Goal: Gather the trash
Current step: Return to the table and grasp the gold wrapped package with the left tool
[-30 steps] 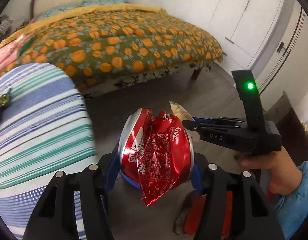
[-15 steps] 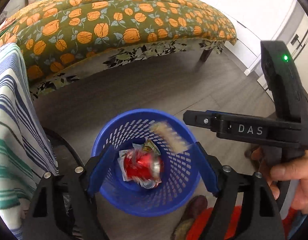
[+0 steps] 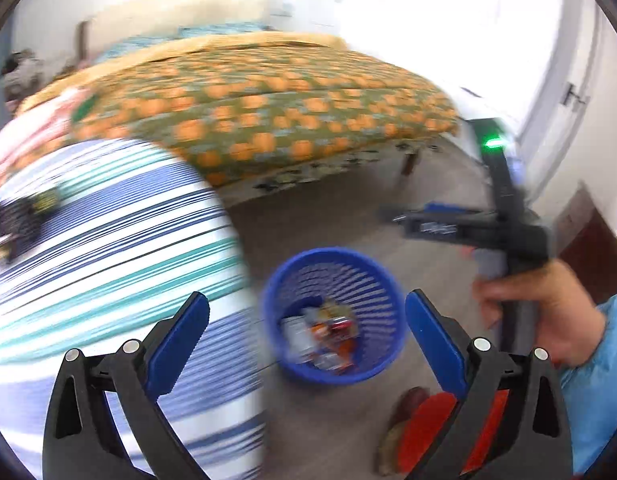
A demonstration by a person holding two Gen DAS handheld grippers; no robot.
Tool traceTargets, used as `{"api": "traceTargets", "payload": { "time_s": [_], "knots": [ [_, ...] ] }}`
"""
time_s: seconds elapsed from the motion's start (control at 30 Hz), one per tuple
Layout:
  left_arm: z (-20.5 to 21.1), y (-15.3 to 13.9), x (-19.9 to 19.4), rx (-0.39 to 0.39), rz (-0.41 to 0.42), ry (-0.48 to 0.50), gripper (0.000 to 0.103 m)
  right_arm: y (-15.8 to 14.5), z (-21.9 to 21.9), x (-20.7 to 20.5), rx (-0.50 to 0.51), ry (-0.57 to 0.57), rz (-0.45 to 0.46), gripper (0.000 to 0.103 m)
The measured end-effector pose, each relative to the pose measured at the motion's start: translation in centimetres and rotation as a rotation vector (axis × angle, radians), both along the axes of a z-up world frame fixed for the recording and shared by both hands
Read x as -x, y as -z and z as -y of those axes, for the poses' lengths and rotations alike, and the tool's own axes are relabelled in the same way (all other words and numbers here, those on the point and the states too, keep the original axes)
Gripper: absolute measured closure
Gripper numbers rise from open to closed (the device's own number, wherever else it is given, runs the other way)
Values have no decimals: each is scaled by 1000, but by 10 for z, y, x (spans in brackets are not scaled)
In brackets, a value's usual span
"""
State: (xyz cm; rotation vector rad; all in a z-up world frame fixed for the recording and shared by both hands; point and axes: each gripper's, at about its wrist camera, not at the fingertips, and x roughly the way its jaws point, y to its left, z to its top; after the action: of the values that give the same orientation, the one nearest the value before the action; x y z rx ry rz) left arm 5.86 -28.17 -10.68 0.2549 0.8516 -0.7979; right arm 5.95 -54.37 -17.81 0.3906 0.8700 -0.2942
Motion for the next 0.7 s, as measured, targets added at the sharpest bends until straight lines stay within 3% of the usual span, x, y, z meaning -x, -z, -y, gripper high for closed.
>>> {"api": "traceTargets", "payload": {
  "time_s": [0.1,0.37,0.53,0.7],
  "knots": [
    [-57,1,-11,-61,25,-107,6,-11,-43,1,73,-72,38,16],
    [-202,10,-48,-179,38,-371,6,-35,-177,-2,141,-307,99,16],
    [-254,15,-70,-197,23,-473,6,-50,-251,-27,132,-455,95,16],
    [-274,18,-79,-203,11,-497,6,-49,-299,-66,158,-527,49,16]
  ]
}}
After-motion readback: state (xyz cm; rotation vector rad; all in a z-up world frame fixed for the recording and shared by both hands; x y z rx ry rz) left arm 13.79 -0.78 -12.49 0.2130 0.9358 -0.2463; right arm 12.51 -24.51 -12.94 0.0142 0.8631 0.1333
